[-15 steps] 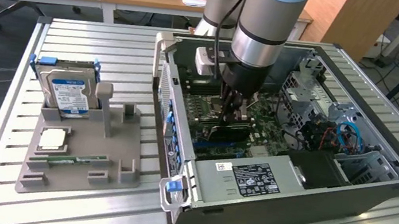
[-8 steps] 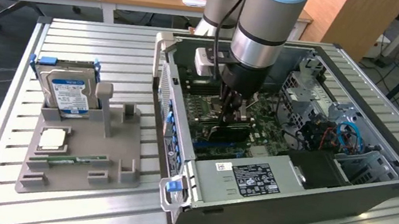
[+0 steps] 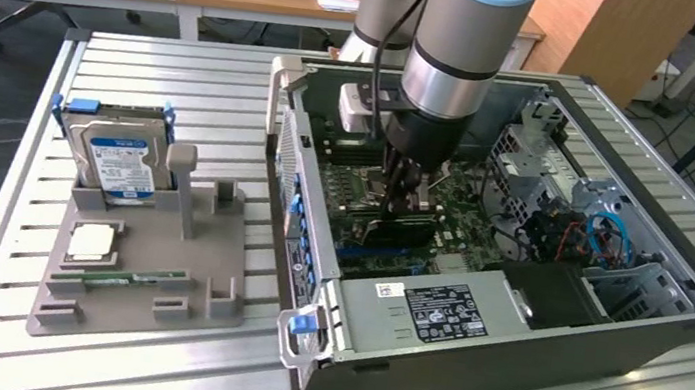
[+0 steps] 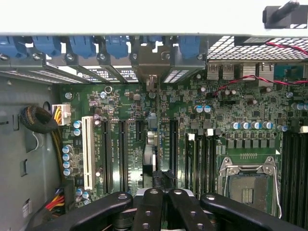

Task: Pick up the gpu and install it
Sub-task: 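Press down on the gpu until it lock into place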

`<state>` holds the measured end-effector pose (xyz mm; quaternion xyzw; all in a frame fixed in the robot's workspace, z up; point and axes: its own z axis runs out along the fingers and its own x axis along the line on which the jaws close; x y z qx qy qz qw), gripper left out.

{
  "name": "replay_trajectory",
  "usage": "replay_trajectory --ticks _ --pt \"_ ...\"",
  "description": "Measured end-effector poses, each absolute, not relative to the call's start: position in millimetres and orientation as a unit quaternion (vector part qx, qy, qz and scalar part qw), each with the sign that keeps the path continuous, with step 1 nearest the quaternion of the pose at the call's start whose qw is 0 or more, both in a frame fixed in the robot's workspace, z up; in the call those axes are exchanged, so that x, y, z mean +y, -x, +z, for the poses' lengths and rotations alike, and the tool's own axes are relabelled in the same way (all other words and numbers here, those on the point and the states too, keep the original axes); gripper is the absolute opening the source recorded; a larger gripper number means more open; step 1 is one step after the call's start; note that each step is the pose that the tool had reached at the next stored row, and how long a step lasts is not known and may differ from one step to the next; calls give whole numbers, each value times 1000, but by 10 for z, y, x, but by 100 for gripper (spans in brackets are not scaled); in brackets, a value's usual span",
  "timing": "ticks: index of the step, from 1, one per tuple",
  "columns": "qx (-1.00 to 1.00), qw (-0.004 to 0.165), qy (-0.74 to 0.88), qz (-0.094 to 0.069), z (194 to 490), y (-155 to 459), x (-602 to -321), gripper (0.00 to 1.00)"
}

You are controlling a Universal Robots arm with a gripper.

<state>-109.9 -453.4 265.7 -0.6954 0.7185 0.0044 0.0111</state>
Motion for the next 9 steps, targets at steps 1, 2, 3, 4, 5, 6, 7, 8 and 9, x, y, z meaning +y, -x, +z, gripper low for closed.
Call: replay_trajectory --ticks 1,2,3,4,5,6,7,8,9 --pt "718 11 695 4 2656 1100 -4534 10" --pt "718 11 695 4 2656 1100 -4534 10" --pt "718 11 695 4 2655 1100 -4534 10" --pt "718 11 695 4 2654 1100 -4534 10" --pt "718 11 695 4 2654 1100 -4534 10" --pt "718 11 695 4 2654 1100 -4534 10" --pt "718 11 695 4 2652 1100 -4534 10" --pt "718 11 695 4 2649 1100 -4534 10" --pt "718 11 695 4 2647 1101 -4534 10"
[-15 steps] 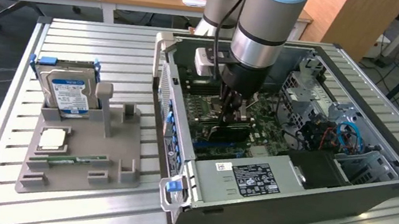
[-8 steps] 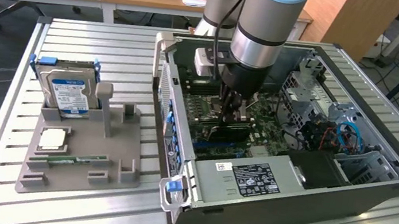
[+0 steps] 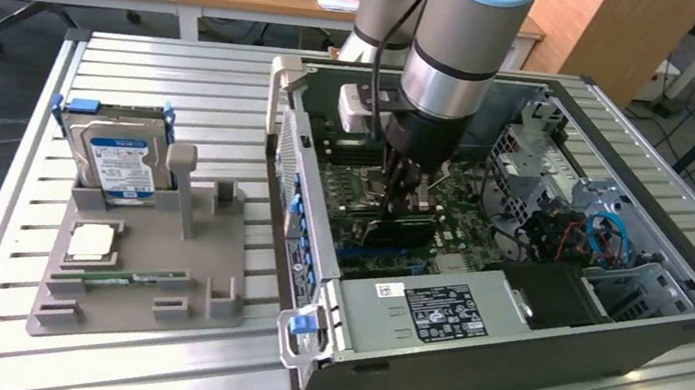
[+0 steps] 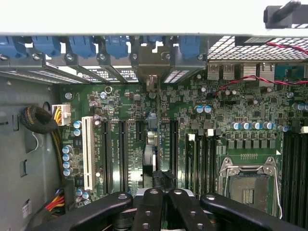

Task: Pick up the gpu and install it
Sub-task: 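Press down on the gpu until it lock into place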

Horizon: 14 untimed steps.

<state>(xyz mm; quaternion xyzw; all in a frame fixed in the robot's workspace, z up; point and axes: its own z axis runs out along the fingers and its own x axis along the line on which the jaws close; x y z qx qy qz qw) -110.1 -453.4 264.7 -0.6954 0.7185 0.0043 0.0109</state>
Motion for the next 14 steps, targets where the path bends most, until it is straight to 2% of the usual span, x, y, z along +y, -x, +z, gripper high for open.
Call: replay_trajectory --ticks 14 --pt "719 11 695 4 2636 1102 -4534 10"
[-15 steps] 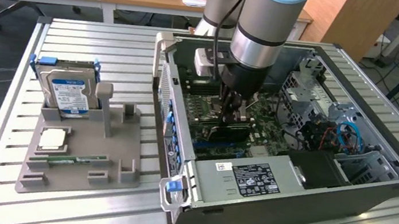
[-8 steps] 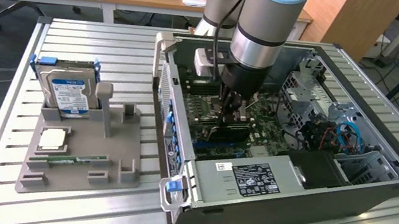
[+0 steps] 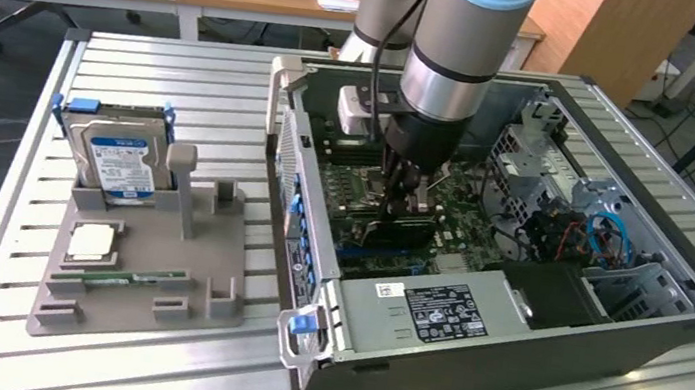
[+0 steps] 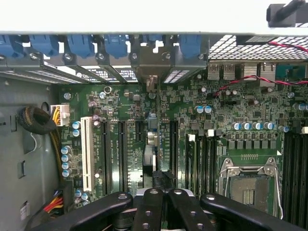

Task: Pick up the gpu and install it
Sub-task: 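Press down on the gpu until it lock into place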

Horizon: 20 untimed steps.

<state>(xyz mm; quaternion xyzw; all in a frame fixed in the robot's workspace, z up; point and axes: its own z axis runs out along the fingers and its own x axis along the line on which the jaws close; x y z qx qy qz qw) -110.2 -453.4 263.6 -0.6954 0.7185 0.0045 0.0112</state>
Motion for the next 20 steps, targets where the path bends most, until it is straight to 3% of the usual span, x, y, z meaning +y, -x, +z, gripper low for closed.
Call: replay_trajectory --ticks 20 --pt "719 11 695 4 2656 1106 -4534 10"
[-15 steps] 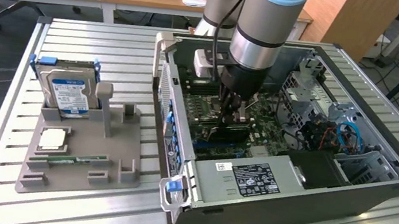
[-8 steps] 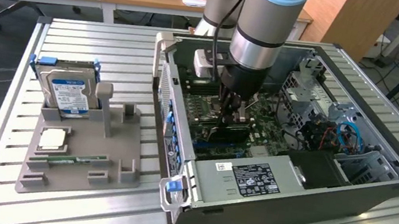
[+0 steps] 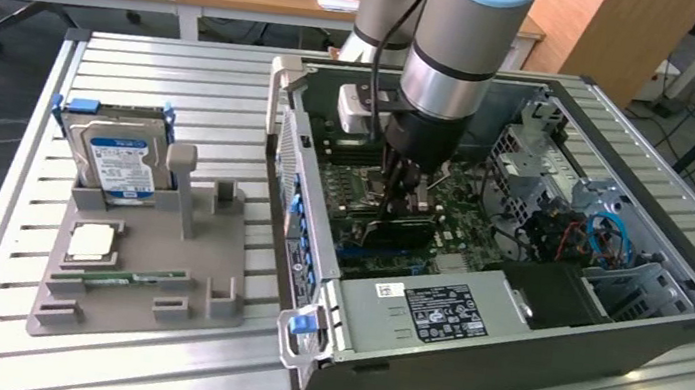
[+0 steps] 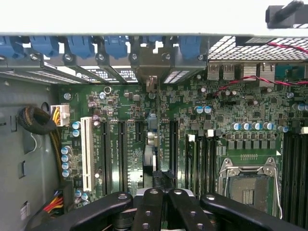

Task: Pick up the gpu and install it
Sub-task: 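Press down on the gpu until it lock into place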

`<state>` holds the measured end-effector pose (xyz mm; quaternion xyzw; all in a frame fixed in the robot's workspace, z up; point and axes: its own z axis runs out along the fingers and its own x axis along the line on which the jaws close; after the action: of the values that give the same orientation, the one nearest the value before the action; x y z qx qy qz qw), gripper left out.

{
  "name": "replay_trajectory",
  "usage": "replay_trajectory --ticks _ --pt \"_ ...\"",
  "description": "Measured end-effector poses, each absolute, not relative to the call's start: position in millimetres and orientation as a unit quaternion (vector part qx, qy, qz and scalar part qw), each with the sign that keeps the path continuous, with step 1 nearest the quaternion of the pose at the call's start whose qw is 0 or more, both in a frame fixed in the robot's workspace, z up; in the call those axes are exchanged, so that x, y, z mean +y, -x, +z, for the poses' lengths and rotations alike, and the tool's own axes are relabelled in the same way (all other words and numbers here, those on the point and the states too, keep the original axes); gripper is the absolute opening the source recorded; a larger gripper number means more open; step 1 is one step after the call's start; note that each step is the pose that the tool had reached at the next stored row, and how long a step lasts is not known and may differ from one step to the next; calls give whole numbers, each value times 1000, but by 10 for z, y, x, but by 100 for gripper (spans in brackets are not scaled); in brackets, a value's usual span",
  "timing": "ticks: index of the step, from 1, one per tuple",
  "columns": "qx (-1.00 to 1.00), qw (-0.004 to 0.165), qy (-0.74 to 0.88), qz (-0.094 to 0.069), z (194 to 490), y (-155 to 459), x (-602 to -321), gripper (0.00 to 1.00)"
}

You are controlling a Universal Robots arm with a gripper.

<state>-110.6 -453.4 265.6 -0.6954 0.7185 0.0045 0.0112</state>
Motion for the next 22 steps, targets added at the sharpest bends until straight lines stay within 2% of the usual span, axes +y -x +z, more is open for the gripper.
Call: replay_trajectory --ticks 22 --pt "718 11 695 4 2637 1108 -4543 10"
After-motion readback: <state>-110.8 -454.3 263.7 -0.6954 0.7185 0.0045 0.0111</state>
